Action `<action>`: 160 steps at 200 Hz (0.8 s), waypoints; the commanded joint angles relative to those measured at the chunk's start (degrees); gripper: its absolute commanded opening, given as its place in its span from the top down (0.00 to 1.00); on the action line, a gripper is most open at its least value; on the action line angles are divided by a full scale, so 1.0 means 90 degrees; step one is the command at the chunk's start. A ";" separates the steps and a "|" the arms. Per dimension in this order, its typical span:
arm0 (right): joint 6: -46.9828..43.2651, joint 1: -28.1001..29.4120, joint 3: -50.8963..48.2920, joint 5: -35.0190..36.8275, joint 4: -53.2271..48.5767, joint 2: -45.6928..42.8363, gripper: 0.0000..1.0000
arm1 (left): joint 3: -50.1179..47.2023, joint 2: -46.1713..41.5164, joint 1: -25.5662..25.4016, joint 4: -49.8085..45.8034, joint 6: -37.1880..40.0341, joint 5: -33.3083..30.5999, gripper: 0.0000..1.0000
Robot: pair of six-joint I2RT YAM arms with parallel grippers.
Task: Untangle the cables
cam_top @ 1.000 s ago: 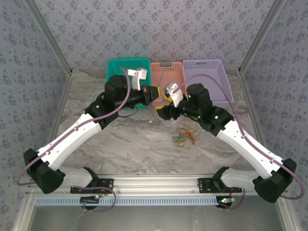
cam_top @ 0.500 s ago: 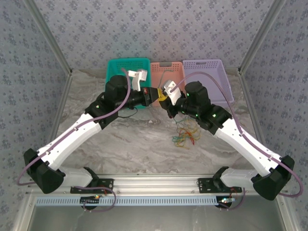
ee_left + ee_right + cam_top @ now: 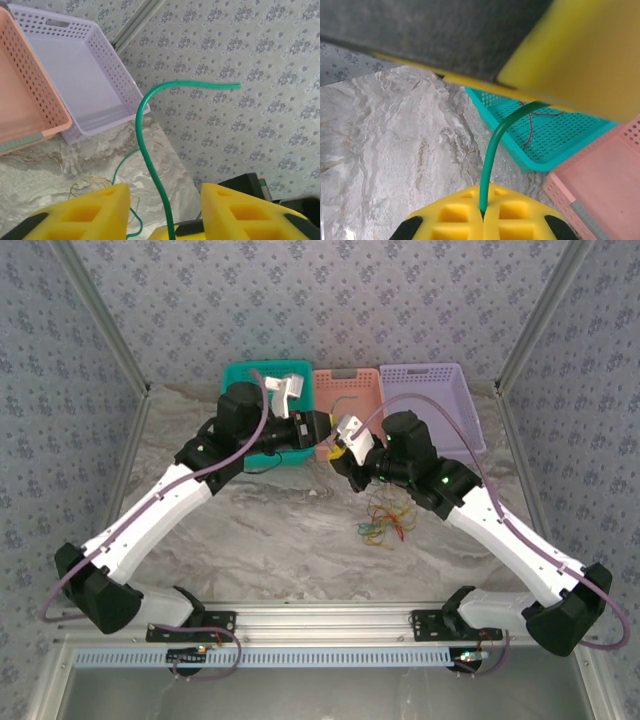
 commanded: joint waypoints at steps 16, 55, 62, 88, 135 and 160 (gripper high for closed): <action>-0.0221 -0.0006 0.0314 -0.0285 -0.0299 -0.0051 1.00 | 0.0844 0.0321 0.0136 -0.0835 0.0466 0.0280 0.55; -0.0244 0.0008 0.0371 -0.0372 -0.0387 -0.0022 1.00 | 0.1359 0.0781 0.0191 -0.1219 0.0651 0.0513 0.54; -0.0246 0.0005 0.0368 -0.0374 -0.0391 -0.0024 1.00 | 0.1427 0.0855 0.0188 -0.1257 0.0665 0.0501 0.55; -0.0215 0.0027 0.0360 -0.0375 -0.0410 -0.0024 1.00 | 0.1486 0.0961 0.0205 -0.1140 0.0631 0.0362 0.84; 0.0143 -0.0030 0.0141 -0.0530 -0.0513 -0.0039 1.00 | 0.0397 -0.0068 0.0276 0.0349 0.0098 -0.1015 1.00; 0.0553 -0.0104 0.0011 -0.0771 -0.0487 0.0022 1.00 | -0.0559 -0.0699 0.0302 0.1580 -0.0309 -0.1784 1.00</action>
